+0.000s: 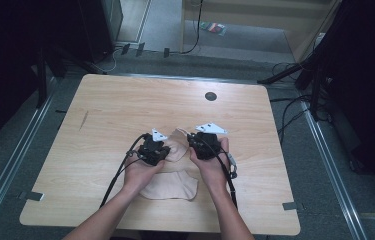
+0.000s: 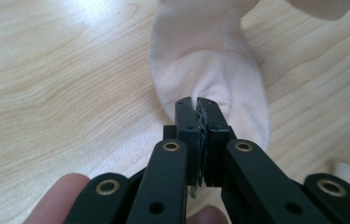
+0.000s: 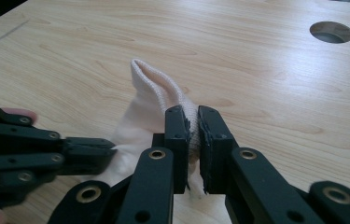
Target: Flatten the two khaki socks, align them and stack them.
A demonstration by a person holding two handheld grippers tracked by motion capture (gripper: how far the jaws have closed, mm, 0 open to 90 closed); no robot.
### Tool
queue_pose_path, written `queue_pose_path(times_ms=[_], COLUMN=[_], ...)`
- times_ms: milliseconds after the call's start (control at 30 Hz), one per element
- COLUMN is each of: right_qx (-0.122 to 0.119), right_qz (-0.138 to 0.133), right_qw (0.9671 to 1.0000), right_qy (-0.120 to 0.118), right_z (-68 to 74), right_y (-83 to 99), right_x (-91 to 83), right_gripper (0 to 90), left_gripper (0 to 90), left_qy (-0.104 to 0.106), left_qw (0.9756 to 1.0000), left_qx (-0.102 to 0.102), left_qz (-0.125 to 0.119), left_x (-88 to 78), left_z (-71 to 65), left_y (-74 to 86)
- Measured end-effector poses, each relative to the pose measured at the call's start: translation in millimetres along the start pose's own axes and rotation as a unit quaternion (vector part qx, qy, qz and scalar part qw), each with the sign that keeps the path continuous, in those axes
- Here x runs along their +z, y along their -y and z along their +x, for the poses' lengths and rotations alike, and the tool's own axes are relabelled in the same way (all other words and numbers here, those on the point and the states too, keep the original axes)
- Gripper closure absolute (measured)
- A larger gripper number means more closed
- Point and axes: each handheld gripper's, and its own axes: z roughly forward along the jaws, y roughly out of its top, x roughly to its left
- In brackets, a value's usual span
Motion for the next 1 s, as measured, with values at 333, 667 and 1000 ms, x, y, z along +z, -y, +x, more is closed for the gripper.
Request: queue_pose_path(times_ms=[333,667,1000], right_qx=[0.008,0.016,0.013], right_qz=[0.001,0.016,0.035], right_qw=[1.0000,0.9993,0.9971], right_qy=[0.001,-0.031,-0.066], right_z=[-6.6,4.0,22.3], right_y=[1.4,10.7,30.3], right_x=[-13.2,-37.5,-60.8], right_gripper=[84.2,84.3,84.3], left_gripper=[90.0,90.0,90.0], left_qy=[0.032,0.074,0.134], left_qw=[0.9991,0.9960,0.9881], left_qx=[0.002,0.020,0.067], left_qz=[-0.026,-0.044,-0.035], left_x=[-40.3,-80.8,-108.0], left_z=[23.2,40.3,45.1], left_y=[1.5,22.9,47.0])
